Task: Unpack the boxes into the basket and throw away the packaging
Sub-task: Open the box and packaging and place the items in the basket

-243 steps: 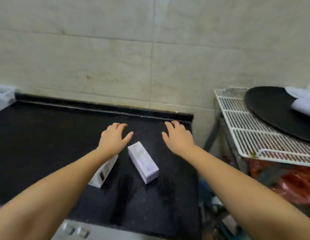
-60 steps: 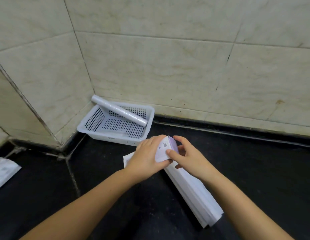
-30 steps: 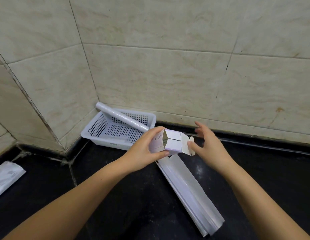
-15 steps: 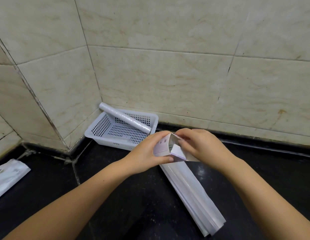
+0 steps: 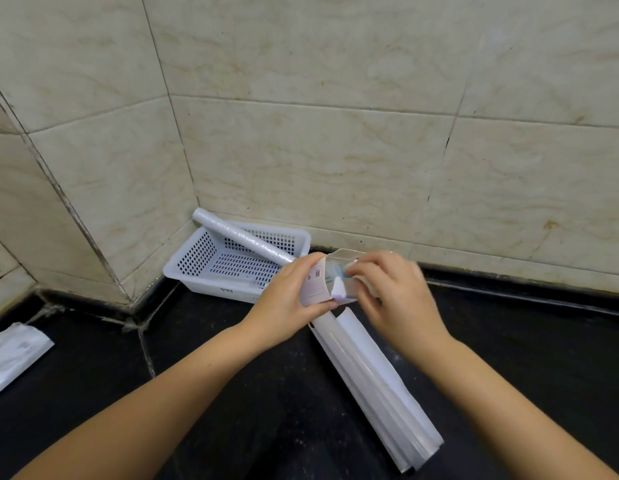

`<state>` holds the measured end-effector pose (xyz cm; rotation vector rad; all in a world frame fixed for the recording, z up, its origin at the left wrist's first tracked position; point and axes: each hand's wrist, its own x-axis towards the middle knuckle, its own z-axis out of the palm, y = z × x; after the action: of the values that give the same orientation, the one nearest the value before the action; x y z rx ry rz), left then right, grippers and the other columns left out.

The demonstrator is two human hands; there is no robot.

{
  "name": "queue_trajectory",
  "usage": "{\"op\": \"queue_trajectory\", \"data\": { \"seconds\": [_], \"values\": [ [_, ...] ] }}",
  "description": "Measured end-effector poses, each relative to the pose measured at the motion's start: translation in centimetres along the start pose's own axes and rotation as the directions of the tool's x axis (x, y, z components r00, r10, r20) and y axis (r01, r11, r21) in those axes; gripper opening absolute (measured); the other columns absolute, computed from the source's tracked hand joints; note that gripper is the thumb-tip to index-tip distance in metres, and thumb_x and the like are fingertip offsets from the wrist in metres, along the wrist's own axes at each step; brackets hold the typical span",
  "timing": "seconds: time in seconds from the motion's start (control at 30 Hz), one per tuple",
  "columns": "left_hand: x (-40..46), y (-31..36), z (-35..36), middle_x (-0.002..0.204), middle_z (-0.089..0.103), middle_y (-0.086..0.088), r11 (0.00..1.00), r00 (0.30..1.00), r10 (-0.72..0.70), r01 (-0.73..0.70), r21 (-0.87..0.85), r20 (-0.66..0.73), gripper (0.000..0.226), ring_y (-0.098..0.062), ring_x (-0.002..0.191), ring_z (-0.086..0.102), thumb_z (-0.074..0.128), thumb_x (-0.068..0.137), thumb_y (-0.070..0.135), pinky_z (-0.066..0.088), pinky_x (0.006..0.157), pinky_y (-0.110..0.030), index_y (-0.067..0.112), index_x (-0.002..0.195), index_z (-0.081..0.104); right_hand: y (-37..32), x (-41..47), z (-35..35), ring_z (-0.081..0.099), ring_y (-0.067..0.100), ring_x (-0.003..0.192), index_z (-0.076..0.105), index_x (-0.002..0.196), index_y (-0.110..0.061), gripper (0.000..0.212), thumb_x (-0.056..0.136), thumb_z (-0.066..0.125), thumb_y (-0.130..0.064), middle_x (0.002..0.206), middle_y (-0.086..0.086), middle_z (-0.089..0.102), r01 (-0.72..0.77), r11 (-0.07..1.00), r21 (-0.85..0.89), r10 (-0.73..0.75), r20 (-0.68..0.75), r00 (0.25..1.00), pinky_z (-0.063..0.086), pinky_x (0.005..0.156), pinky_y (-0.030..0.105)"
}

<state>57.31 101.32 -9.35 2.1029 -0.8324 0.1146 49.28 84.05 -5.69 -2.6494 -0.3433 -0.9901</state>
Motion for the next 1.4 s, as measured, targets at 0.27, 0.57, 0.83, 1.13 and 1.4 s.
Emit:
{"op": "queue_trajectory", "data": {
  "seconds": [0.27,0.57,0.83,1.13,1.4],
  "values": [
    [0.0,0.3,0.9,0.114,0.046,0.022,0.999,0.999,-0.008,0.009,0.033,-0.046,0.063,-0.004,0.110,0.046,0.072,0.070,0.045,0.041,0.093,-0.028,0.046,0.121,0.036,-0.1,-1.2,-0.5,0.050,0.015,0.072,0.063,0.081,-0.011,0.019,0.077,0.045,-0.005,0.079,-0.003,0.058,-0.188,0.959,0.212,0.145,0.203,0.968,0.040,0.069,0.030],
    [-0.9,0.3,2.3,0.122,0.056,0.011,0.968,0.995,0.080,-0.061,0.245,-0.067,0.058,-0.009,0.114,0.047,0.071,0.075,0.036,0.034,0.100,-0.026,0.027,0.127,0.046,-0.2,0.7,1.1,0.059,0.008,0.076,0.062,0.112,-0.022,0.026,0.086,0.058,-0.024,0.095,-0.009,0.065,-0.513,0.824,0.241,0.401,0.392,0.828,0.044,0.064,0.016],
    [-1.1,1.0,1.9,0.119,0.058,0.006,0.931,0.992,0.127,-0.111,0.347,-0.024,0.054,-0.012,0.110,0.046,0.068,0.077,0.037,0.033,0.102,-0.032,0.022,0.125,0.049,-0.3,1.0,3.1,0.041,0.012,0.058,0.037,0.052,-0.029,0.039,0.085,0.055,-0.017,0.060,-0.009,0.042,-0.517,0.844,0.144,0.387,0.505,0.772,0.035,0.054,0.026],
    [-1.2,-0.3,0.3,0.122,0.055,0.009,0.914,0.998,0.069,-0.066,0.400,0.008,0.058,-0.010,0.109,0.044,0.068,0.078,0.042,0.028,0.099,-0.027,0.028,0.130,0.044,2.6,1.1,0.9,0.048,0.019,0.064,0.052,0.073,-0.012,0.012,0.083,0.055,-0.017,0.070,-0.002,0.053,-0.492,0.858,0.145,0.353,0.529,0.772,0.033,0.049,0.023],
    [-0.2,-0.3,2.1,0.132,0.048,0.010,0.836,0.984,0.060,-0.140,0.531,0.165,0.059,-0.011,0.125,0.040,0.058,0.082,0.043,0.018,0.114,-0.040,0.029,0.136,0.036,1.9,1.8,1.0,0.054,0.021,0.071,0.053,0.110,-0.020,0.023,0.088,0.046,-0.024,0.088,0.003,0.058,-0.161,0.957,-0.241,0.290,0.791,0.538,0.036,0.051,0.028]
  ]
}}
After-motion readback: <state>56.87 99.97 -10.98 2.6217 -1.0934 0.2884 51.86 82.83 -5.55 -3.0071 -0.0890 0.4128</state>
